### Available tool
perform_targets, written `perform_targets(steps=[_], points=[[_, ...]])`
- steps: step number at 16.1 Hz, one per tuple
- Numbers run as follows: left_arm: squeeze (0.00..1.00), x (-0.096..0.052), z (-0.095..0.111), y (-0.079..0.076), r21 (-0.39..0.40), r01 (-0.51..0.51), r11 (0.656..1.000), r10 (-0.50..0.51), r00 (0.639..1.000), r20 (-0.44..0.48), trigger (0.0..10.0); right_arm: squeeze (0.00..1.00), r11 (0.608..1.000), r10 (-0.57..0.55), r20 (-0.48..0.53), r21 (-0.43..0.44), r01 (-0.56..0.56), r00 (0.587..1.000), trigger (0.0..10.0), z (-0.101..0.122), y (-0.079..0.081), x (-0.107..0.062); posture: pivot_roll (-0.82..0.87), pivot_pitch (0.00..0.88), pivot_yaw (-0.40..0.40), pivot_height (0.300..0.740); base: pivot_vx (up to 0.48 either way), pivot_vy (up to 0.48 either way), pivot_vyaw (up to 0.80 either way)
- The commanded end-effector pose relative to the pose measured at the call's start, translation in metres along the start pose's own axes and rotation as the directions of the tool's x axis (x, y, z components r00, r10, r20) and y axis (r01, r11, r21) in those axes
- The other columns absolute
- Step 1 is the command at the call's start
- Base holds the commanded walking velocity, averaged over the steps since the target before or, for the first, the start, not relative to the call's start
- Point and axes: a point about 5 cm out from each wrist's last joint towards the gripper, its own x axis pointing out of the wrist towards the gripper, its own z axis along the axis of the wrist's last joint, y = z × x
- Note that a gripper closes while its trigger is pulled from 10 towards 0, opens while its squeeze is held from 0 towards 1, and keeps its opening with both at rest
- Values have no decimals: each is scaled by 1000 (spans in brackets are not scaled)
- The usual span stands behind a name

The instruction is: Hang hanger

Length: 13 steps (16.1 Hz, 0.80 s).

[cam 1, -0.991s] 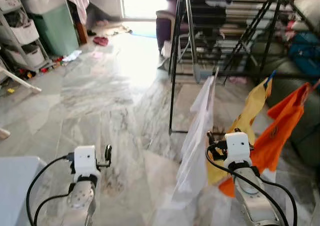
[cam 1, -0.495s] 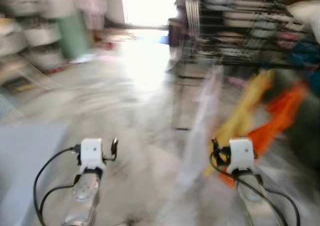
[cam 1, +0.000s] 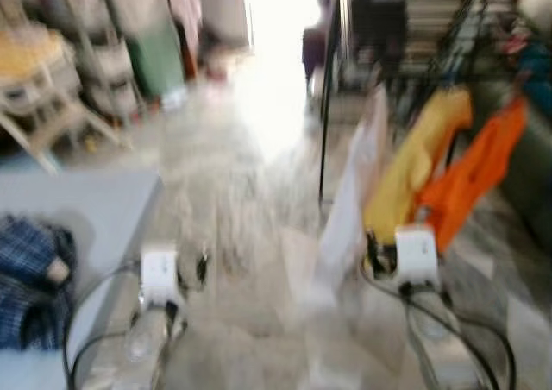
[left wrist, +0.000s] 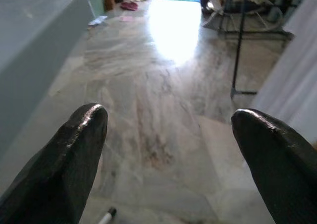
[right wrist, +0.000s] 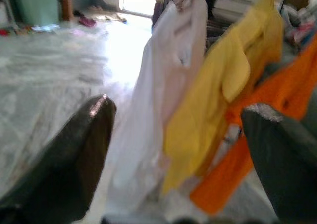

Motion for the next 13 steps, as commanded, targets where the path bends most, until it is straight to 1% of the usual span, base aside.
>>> perform_targets(steps=[1, 3, 7, 13], points=[[0, 7, 13, 0, 15, 25, 1000, -25, 999, 40, 10000, 0, 1000, -13, 22, 3, 13, 1000, 10000, 6, -1, 3, -119, 0, 54, 740, 0, 0, 0], [0, 7, 13, -3, 3, 45, 999, -45, 998, 42, 10000, 0, 1000, -15, 22, 1, 15, 1000, 10000, 6, -2, 2, -122, 0, 55, 740, 0, 0, 0], [0, 6, 12, -8, -10, 75, 997, -74, 996, 45, 10000, 0, 1000, -18, 19, -5, 18, 1000, 10000, 5, -2, 2, -123, 0, 55, 740, 0, -310, 0], [0, 6, 11, -8, -13, 79, 997, -79, 996, 42, 10000, 0, 1000, -13, 18, -12, 13, 1000, 10000, 5, -1, 1, -126, 0, 55, 740, 0, -328, 0]])
